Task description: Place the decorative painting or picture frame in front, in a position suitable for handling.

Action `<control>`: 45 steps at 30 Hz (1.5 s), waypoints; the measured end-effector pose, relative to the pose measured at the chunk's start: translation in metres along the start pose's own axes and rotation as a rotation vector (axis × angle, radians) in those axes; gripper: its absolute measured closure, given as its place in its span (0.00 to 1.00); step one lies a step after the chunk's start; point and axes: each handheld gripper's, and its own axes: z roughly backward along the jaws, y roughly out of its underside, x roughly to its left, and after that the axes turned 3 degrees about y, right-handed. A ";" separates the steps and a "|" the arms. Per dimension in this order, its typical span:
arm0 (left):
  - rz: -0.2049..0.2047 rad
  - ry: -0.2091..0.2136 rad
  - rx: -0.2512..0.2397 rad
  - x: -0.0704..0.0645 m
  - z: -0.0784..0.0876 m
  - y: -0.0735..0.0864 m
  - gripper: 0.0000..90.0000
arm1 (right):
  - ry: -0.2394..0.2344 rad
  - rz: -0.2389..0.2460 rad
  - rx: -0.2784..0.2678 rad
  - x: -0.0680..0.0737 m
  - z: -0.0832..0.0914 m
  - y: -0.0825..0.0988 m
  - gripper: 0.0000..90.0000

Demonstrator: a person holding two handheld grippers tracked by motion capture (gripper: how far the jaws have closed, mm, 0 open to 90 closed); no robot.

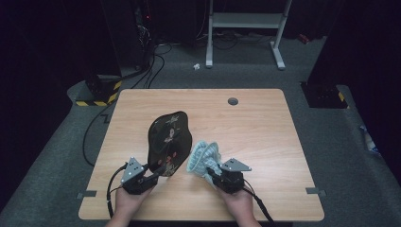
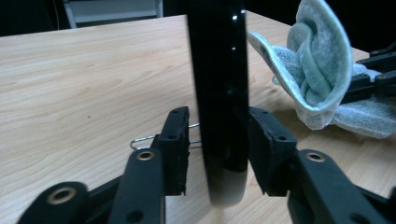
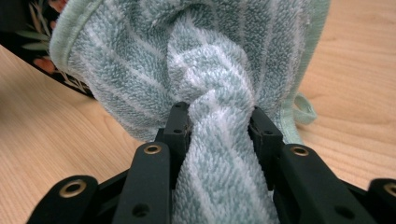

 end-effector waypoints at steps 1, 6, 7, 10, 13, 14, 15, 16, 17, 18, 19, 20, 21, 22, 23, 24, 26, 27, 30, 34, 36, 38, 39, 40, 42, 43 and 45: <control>-0.001 -0.001 -0.002 0.000 0.000 0.000 0.70 | -0.001 0.004 -0.009 0.000 0.001 -0.001 0.74; 0.000 0.002 -0.005 0.001 -0.003 0.002 0.80 | -0.007 0.001 -0.049 0.002 0.007 -0.006 0.74; 0.001 0.002 -0.007 0.002 -0.004 0.002 0.82 | -0.008 -0.001 -0.060 0.003 0.008 -0.007 0.74; 0.020 0.006 -0.014 0.005 -0.004 0.002 0.86 | -0.008 0.005 -0.083 0.005 0.012 -0.011 0.74; 0.055 0.026 -0.023 0.009 -0.004 0.003 0.88 | -0.027 0.000 -0.116 0.006 0.017 -0.016 0.74; 0.058 0.029 -0.022 0.010 -0.004 0.003 0.88 | -0.031 0.002 -0.123 0.006 0.019 -0.021 0.74; 0.059 0.029 -0.023 0.010 -0.004 0.003 0.89 | -0.035 0.004 -0.133 0.007 0.021 -0.026 0.74; 0.062 0.032 -0.024 0.010 -0.004 0.003 0.89 | -0.036 0.006 -0.142 0.007 0.022 -0.029 0.74; 0.073 0.036 -0.028 0.010 -0.004 0.004 0.89 | -0.038 0.008 -0.151 0.009 0.023 -0.034 0.74; 0.073 0.038 -0.030 0.010 -0.004 0.004 0.89 | -0.037 0.014 -0.158 0.010 0.025 -0.038 0.74; 0.069 0.040 -0.029 0.010 -0.004 0.004 0.89 | -0.037 0.020 -0.165 0.012 0.026 -0.043 0.75; 0.069 0.041 -0.031 0.010 -0.005 0.004 0.89 | -0.037 0.027 -0.173 0.014 0.026 -0.047 0.75; 0.071 0.040 -0.032 0.010 -0.005 0.004 0.89 | -0.038 0.030 -0.183 0.015 0.027 -0.050 0.75; 0.071 0.041 -0.033 0.011 -0.005 0.004 0.89 | -0.043 0.030 -0.189 0.016 0.028 -0.053 0.75; 0.074 0.043 -0.034 0.011 -0.005 0.004 0.89 | -0.048 0.033 -0.200 0.018 0.028 -0.058 0.75; 0.075 0.044 -0.036 0.010 -0.005 0.004 0.89 | -0.050 0.037 -0.205 0.018 0.028 -0.061 0.75; 0.089 0.051 -0.044 0.010 -0.006 0.003 0.89 | -0.054 0.046 -0.217 0.020 0.029 -0.069 0.75; 0.094 0.049 -0.050 0.010 -0.005 0.003 0.89 | -0.055 0.053 -0.224 0.021 0.029 -0.073 0.75; 0.089 0.044 -0.059 0.007 -0.007 0.001 0.89 | -0.045 0.081 -0.248 0.025 0.032 -0.087 0.75; 0.068 0.047 -0.059 0.003 -0.009 0.001 0.89 | -0.036 0.099 -0.277 0.027 0.034 -0.102 0.75; 0.064 0.049 -0.059 0.001 -0.009 0.002 0.89 | -0.037 0.103 -0.290 0.028 0.035 -0.108 0.75; 0.055 0.049 -0.059 0.000 -0.009 0.002 0.89 | -0.039 0.102 -0.298 0.029 0.035 -0.114 0.75; 0.059 0.049 -0.058 0.000 -0.009 0.003 0.89 | -0.043 0.101 -0.304 0.029 0.035 -0.117 0.75; 0.060 0.049 -0.056 0.000 -0.008 0.003 0.89 | -0.046 0.101 -0.309 0.029 0.035 -0.121 0.75; 0.057 0.055 -0.057 0.000 -0.007 0.005 0.89 | -0.051 0.104 -0.316 0.031 0.035 -0.128 0.75; 0.054 0.056 -0.056 0.000 -0.005 0.005 0.89 | -0.055 0.104 -0.324 0.032 0.035 -0.133 0.75; 0.050 0.058 -0.058 0.000 -0.004 0.006 0.89 | -0.068 0.099 -0.330 0.034 0.034 -0.140 0.75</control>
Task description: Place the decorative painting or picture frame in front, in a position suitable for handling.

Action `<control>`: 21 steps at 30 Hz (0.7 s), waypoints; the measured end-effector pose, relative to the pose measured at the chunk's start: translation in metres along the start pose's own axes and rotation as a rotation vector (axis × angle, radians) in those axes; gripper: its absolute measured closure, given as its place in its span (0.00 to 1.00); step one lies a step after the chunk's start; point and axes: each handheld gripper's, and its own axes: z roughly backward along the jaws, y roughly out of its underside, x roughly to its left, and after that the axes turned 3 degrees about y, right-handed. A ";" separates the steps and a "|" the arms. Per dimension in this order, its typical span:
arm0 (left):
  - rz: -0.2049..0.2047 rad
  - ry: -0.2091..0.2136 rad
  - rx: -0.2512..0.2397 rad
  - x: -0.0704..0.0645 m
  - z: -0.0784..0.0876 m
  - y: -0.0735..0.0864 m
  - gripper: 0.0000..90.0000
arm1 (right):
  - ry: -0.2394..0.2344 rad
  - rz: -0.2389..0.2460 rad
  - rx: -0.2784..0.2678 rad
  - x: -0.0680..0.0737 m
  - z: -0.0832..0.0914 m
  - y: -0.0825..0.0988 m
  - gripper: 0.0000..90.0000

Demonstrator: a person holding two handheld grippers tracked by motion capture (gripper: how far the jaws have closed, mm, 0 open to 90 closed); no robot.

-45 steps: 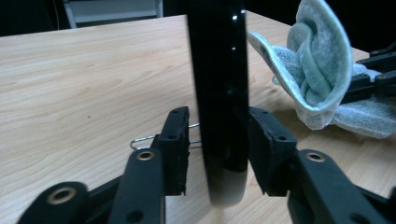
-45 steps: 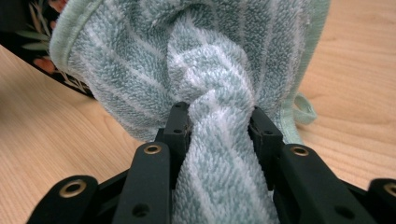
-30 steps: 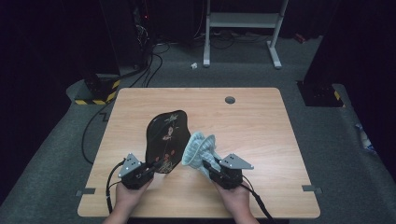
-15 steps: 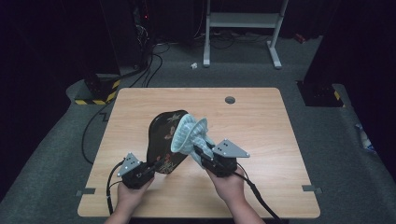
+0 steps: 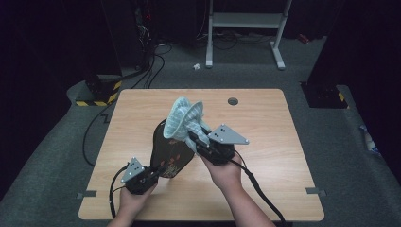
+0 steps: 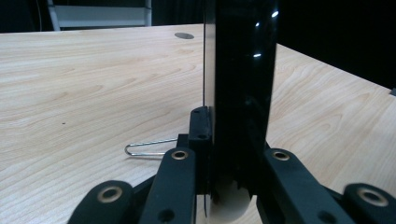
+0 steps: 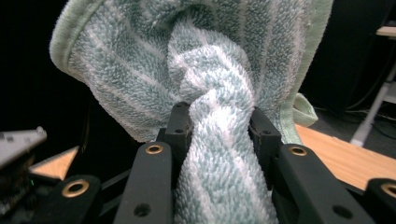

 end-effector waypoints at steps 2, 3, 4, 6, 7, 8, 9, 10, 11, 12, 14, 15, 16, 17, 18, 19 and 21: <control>-0.008 0.008 0.000 -0.001 0.002 0.002 0.89 | -0.014 -0.003 -0.009 0.003 -0.004 -0.007 0.75; -0.012 0.013 -0.002 -0.001 0.002 0.003 0.89 | -0.019 -0.004 -0.013 0.004 -0.005 -0.010 0.75; -0.013 0.016 -0.004 -0.001 0.003 0.004 0.89 | -0.031 -0.012 -0.021 0.006 -0.007 -0.015 0.75; -0.012 0.016 -0.007 -0.002 0.003 0.004 0.89 | -0.054 -0.023 -0.032 0.010 -0.011 -0.024 0.75; -0.010 0.016 -0.007 -0.002 0.004 0.004 0.89 | -0.061 -0.023 -0.035 0.012 -0.014 -0.028 0.75; -0.007 0.014 -0.011 -0.002 0.004 0.005 0.89 | -0.065 -0.020 -0.037 0.013 -0.017 -0.031 0.75; -0.004 0.014 -0.013 -0.002 0.004 0.005 0.89 | -0.072 -0.018 -0.039 0.016 -0.021 -0.035 0.75; -0.005 0.013 -0.015 -0.002 0.004 0.006 0.89 | -0.078 -0.021 -0.039 0.017 -0.024 -0.038 0.75; -0.002 0.013 -0.018 -0.002 0.004 0.006 0.89 | -0.088 -0.022 -0.042 0.020 -0.028 -0.042 0.75; -0.003 0.011 -0.019 -0.001 0.004 0.006 0.89 | -0.097 -0.020 -0.041 0.023 -0.032 -0.045 0.75; -0.003 0.008 -0.018 -0.001 0.004 0.006 0.89 | -0.114 -0.009 -0.030 0.030 -0.040 -0.049 0.75; -0.002 0.007 -0.018 -0.001 0.004 0.006 0.89 | -0.119 -0.008 -0.024 0.032 -0.043 -0.049 0.75; 0.000 0.005 -0.018 -0.001 0.004 0.006 0.89 | -0.123 -0.007 -0.017 0.034 -0.045 -0.049 0.75; -0.001 0.006 -0.018 0.000 0.004 0.006 0.89 | -0.125 -0.004 -0.011 0.035 -0.047 -0.048 0.75; -0.003 0.005 -0.018 0.000 0.004 0.007 0.89 | -0.126 -0.009 -0.003 0.035 -0.051 -0.047 0.75; -0.003 0.005 -0.018 0.000 0.004 0.007 0.89 | -0.132 -0.020 0.004 0.033 -0.053 -0.046 0.75; 0.005 0.006 -0.019 0.000 0.004 0.007 0.89 | -0.149 -0.050 0.010 0.029 -0.056 -0.045 0.75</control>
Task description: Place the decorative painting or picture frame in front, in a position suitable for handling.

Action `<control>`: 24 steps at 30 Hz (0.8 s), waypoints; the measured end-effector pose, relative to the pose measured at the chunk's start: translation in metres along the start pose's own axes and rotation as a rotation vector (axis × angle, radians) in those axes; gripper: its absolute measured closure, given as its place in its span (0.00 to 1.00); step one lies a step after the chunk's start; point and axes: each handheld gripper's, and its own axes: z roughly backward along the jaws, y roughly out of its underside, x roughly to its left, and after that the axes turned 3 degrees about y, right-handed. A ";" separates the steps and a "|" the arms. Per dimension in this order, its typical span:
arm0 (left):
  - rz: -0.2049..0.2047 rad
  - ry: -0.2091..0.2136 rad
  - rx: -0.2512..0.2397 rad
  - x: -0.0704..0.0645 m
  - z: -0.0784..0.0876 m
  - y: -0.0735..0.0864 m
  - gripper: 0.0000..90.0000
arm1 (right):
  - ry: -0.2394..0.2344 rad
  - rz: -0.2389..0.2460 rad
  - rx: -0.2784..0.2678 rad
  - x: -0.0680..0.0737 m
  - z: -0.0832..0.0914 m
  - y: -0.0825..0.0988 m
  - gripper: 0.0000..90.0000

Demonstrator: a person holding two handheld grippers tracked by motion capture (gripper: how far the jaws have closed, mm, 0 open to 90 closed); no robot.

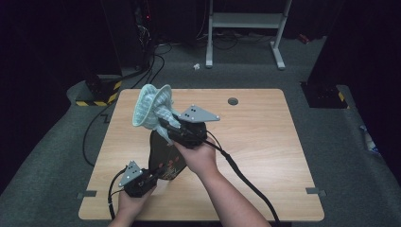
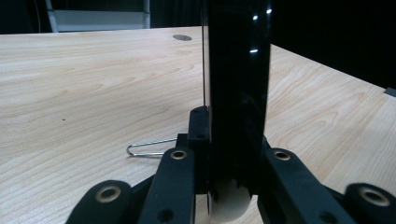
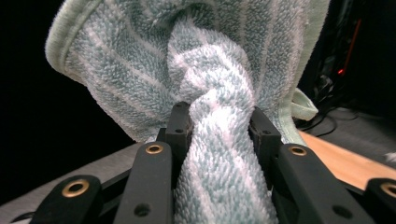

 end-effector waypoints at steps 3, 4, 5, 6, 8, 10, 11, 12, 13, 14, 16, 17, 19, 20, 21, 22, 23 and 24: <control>0.001 -0.002 -0.003 -0.001 0.000 0.000 0.89 | -0.004 -0.007 0.005 -0.002 -0.002 -0.001 0.75; 0.000 -0.002 -0.003 0.000 0.000 0.000 0.89 | -0.001 -0.004 0.008 -0.003 -0.002 -0.002 0.75; 0.000 -0.001 -0.004 0.000 0.000 0.000 0.89 | 0.003 -0.008 0.012 -0.004 -0.003 -0.002 0.75; -0.001 -0.001 -0.004 0.000 0.000 0.000 0.89 | 0.005 -0.010 0.013 -0.005 -0.003 -0.002 0.75; -0.004 -0.003 -0.006 0.000 0.000 0.001 0.89 | 0.015 -0.011 0.016 -0.009 -0.005 -0.002 0.75; -0.009 -0.007 -0.006 -0.001 0.000 0.001 0.88 | 0.020 -0.016 0.021 -0.012 -0.005 -0.002 0.76; -0.009 -0.007 -0.006 -0.001 0.000 0.001 0.88 | 0.023 -0.013 0.025 -0.014 -0.006 -0.002 0.76; -0.005 -0.005 -0.006 -0.001 0.000 0.001 0.88 | 0.028 -0.011 0.029 -0.015 -0.006 -0.002 0.76; -0.007 -0.005 -0.006 -0.001 0.000 0.001 0.88 | 0.035 -0.014 0.036 -0.017 -0.007 -0.003 0.76; -0.009 -0.004 -0.006 -0.001 0.000 0.001 0.88 | 0.038 -0.022 0.043 -0.020 -0.008 -0.003 0.76; -0.013 -0.004 -0.004 0.000 0.000 0.000 0.88 | 0.055 -0.032 0.054 -0.027 -0.010 -0.002 0.77; -0.013 -0.004 -0.004 -0.001 0.000 0.000 0.88 | 0.063 -0.038 0.057 -0.030 -0.011 -0.001 0.77; -0.012 -0.004 -0.005 -0.001 0.000 0.001 0.88 | 0.083 -0.048 0.067 -0.037 -0.012 0.003 0.77; -0.010 -0.004 -0.005 -0.001 0.000 0.001 0.88 | 0.091 -0.052 0.070 -0.040 -0.013 0.004 0.77; -0.008 -0.003 -0.005 -0.001 0.000 0.001 0.88 | 0.103 -0.062 0.078 -0.045 -0.013 0.007 0.77; -0.007 -0.004 -0.006 -0.001 0.000 0.001 0.88 | 0.111 -0.067 0.082 -0.048 -0.013 0.009 0.77; -0.010 -0.005 -0.005 -0.001 0.000 0.001 0.88 | 0.125 -0.080 0.089 -0.053 -0.013 0.011 0.77; -0.011 -0.006 -0.006 -0.001 0.000 0.001 0.88 | 0.138 -0.083 0.092 -0.057 -0.013 0.013 0.77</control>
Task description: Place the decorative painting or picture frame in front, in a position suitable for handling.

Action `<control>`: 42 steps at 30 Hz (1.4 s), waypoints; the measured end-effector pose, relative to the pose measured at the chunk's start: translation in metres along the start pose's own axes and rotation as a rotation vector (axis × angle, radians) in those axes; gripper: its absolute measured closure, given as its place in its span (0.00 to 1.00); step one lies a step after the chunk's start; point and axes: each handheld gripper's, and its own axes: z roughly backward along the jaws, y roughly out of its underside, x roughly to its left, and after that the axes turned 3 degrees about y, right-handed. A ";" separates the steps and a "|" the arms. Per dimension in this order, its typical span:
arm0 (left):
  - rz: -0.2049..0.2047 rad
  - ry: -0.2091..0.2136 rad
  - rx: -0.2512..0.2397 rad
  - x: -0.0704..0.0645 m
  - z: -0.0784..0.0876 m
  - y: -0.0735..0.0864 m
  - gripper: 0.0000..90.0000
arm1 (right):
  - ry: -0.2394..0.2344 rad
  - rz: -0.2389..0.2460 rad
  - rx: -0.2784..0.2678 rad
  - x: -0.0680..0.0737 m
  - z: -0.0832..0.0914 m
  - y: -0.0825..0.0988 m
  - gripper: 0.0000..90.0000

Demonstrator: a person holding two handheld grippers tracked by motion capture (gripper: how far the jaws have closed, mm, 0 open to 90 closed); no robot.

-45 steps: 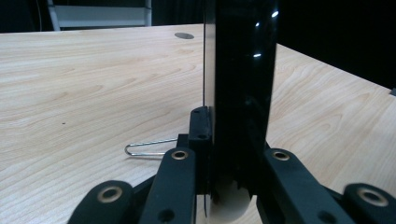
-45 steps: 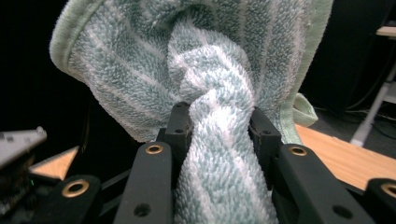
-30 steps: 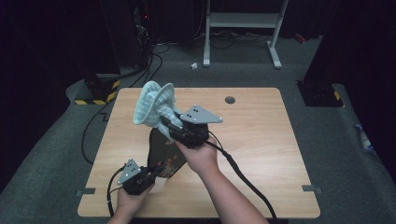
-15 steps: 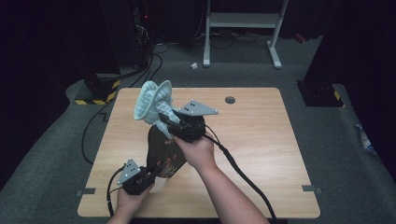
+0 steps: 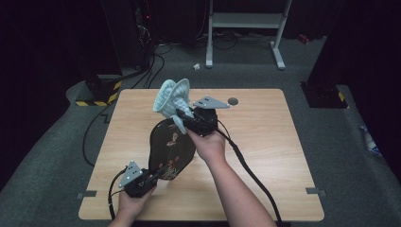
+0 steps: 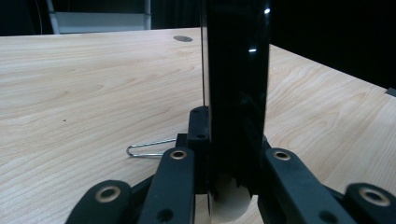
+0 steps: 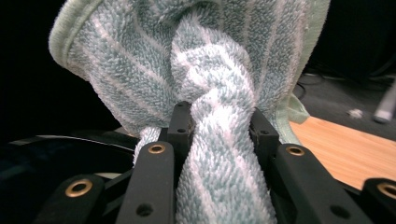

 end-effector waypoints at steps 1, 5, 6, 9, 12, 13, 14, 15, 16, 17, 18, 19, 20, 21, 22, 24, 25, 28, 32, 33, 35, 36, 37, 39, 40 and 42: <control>0.001 0.000 0.000 0.000 0.000 0.000 0.88 | 0.012 -0.004 0.004 -0.004 0.000 0.001 0.77; 0.004 -0.003 -0.001 0.000 0.000 0.000 0.88 | 0.032 -0.024 0.017 -0.013 -0.002 0.003 0.77; 0.004 -0.002 -0.001 0.000 0.000 0.000 0.88 | 0.031 -0.026 0.015 -0.014 -0.002 0.003 0.77; 0.000 -0.004 0.001 0.000 -0.001 0.000 0.88 | 0.011 -0.033 0.003 -0.010 0.001 0.003 0.77; -0.001 -0.004 0.002 -0.001 -0.001 0.000 0.88 | -0.021 -0.019 -0.016 0.002 0.006 0.001 0.77; 0.000 -0.003 0.002 -0.001 -0.001 0.000 0.88 | -0.037 -0.008 -0.027 0.008 0.009 -0.001 0.77; -0.002 -0.004 0.001 -0.001 -0.001 0.000 0.88 | -0.054 -0.004 -0.037 0.013 0.011 -0.003 0.77; -0.002 -0.004 0.001 -0.001 -0.001 0.000 0.88 | -0.072 0.002 -0.044 0.018 0.014 -0.004 0.77; -0.003 -0.004 0.001 -0.001 -0.001 0.000 0.88 | -0.088 0.012 -0.053 0.023 0.016 -0.006 0.77; -0.003 -0.004 0.001 -0.001 -0.001 0.000 0.88 | -0.105 0.024 -0.060 0.029 0.018 -0.008 0.77; -0.006 -0.003 0.001 -0.001 -0.001 0.000 0.88 | -0.117 0.033 -0.064 0.034 0.019 -0.010 0.77; -0.013 -0.004 0.004 0.000 0.000 0.000 0.88 | -0.137 0.045 -0.065 0.040 0.020 -0.011 0.77; -0.010 -0.004 0.002 0.000 -0.001 0.000 0.88 | -0.154 0.058 -0.066 0.046 0.020 -0.012 0.77; -0.008 -0.005 0.002 -0.001 -0.001 0.000 0.88 | -0.166 0.072 -0.063 0.052 0.020 -0.013 0.77; -0.007 -0.005 0.003 -0.001 -0.001 0.000 0.88 | -0.171 0.086 -0.062 0.057 0.020 -0.013 0.77; -0.008 -0.006 0.003 0.000 -0.001 0.000 0.88 | -0.181 0.105 -0.060 0.064 0.019 -0.014 0.76; -0.008 -0.006 0.003 0.000 0.000 0.000 0.88 | -0.175 0.114 -0.059 0.065 0.019 -0.013 0.76; -0.009 -0.004 0.003 0.000 0.000 0.000 0.88 | -0.171 0.105 -0.055 0.062 0.017 -0.013 0.76; -0.005 -0.004 0.001 0.000 0.000 0.000 0.88 | -0.153 0.065 -0.054 0.047 0.013 -0.013 0.77; -0.005 -0.003 0.001 0.000 0.000 0.000 0.88 | -0.135 0.065 -0.052 0.044 0.013 -0.013 0.77; -0.002 -0.003 0.000 0.000 0.000 0.000 0.88 | -0.116 0.056 -0.046 0.037 0.011 -0.013 0.77; -0.002 -0.003 0.000 0.000 0.000 0.000 0.88 | -0.111 0.044 -0.044 0.033 0.009 -0.012 0.77; -0.002 -0.004 0.001 -0.001 0.000 0.000 0.88 | -0.103 0.034 -0.040 0.029 0.008 -0.010 0.77; -0.003 -0.005 0.002 -0.001 0.000 0.000 0.88 | -0.088 0.007 -0.031 0.019 0.005 -0.007 0.77; -0.002 -0.005 0.002 -0.001 0.000 0.000 0.88 | -0.082 -0.003 -0.026 0.016 0.004 -0.005 0.77; -0.003 -0.007 0.001 -0.001 0.000 0.000 0.88 | -0.061 -0.013 -0.018 0.008 0.002 -0.002 0.77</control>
